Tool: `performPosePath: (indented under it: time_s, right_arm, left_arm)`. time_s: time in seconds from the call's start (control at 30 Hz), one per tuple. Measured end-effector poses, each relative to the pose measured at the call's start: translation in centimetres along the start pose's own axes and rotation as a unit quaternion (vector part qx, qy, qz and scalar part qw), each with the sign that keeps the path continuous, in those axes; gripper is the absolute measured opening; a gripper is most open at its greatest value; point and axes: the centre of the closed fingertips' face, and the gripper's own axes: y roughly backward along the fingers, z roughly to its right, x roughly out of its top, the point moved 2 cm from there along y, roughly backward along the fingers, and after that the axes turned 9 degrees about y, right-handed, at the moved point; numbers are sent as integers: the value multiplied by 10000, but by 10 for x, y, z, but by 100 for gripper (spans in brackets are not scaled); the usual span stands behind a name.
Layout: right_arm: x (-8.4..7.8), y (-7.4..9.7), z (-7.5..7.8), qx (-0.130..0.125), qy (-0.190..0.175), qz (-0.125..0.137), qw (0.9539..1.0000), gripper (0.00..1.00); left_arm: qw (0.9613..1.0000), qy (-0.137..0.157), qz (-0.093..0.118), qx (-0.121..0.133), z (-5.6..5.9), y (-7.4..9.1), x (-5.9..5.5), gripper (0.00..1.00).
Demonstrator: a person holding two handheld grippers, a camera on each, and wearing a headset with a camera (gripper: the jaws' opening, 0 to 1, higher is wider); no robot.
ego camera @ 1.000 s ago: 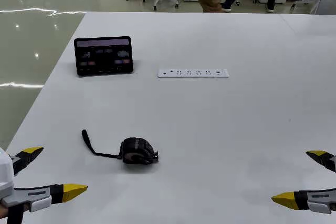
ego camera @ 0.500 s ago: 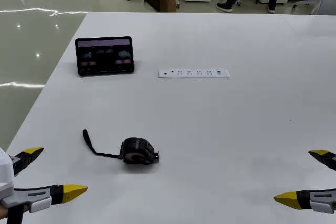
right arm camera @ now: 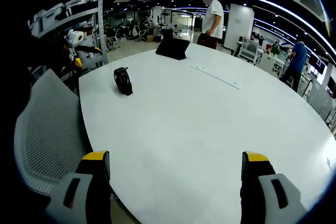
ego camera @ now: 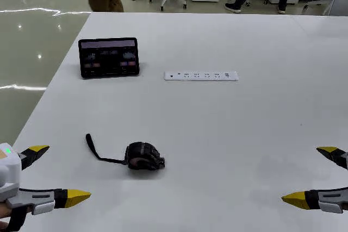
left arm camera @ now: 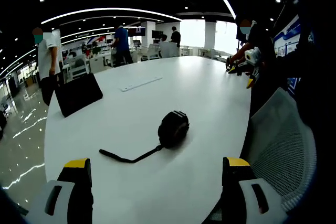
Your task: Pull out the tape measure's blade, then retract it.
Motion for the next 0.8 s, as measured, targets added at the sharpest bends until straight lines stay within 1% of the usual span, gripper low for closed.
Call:
performPosePath:
  time_s: [0.07, 0.1, 0.2, 0.27, 0.3, 0.33, 0.4, 0.43, 0.5, 0.57, 0.6, 0.67, 0.73, 0.8]
  right_arm:
    - [6, -3, 2, 65, 49, 18, 10000, 100]
    - [11, -5, 4, 111, 115, 33, 9999, 100]
    - [23, -12, 8, 200, 256, 65, 9994, 100]
    - [33, -17, 10, 219, 398, 172, 9988, 100]
    - [38, -19, 10, 240, 462, 234, 9984, 100]
    - [42, -23, 10, 302, 460, 241, 9982, 100]
    - [48, -28, 8, 394, 469, 259, 9978, 100]
    - [53, -32, 6, 433, 541, 288, 9972, 100]
    - [61, -40, 3, 507, 590, 317, 9965, 100]
    - [69, -48, -1, 598, 701, 369, 9951, 100]
    - [71, -51, -3, 615, 700, 372, 9950, 100]
    - [77, -61, -7, 704, 754, 388, 9939, 100]
    - [81, -70, -12, 779, 822, 393, 9928, 100]
    - [85, -78, -16, 865, 876, 381, 9917, 100]
  left_arm:
    - [9998, -169, -18, -92, -1, -4, 9, 100]
    - [9995, -263, -109, -167, -2, -8, 12, 100]
    - [9983, -440, -216, -309, -4, -17, 25, 100]
    - [9970, -526, -379, -432, -2, -24, 32, 100]
    - [9952, -639, -518, -537, -1, -26, 31, 100]
    - [9918, -858, -693, -649, 2, -30, 30, 100]
    - [9878, -1031, -854, -793, 6, -37, 30, 100]
    - [9842, -1177, -974, -890, 9, -42, 30, 100]
    - [9791, -1397, -1089, -999, 12, -51, 31, 100]
    - [9770, -1400, -1169, -1106, 15, -61, 32, 100]
    - [9764, -1435, -1155, -1129, 17, -65, 33, 100]
    - [9725, -1584, -1212, -1203, 17, -74, 32, 100]
    - [9697, -1621, -1328, -1256, 18, -82, 29, 100]
    - [9676, -1700, -1338, -1299, 18, -88, 28, 100]
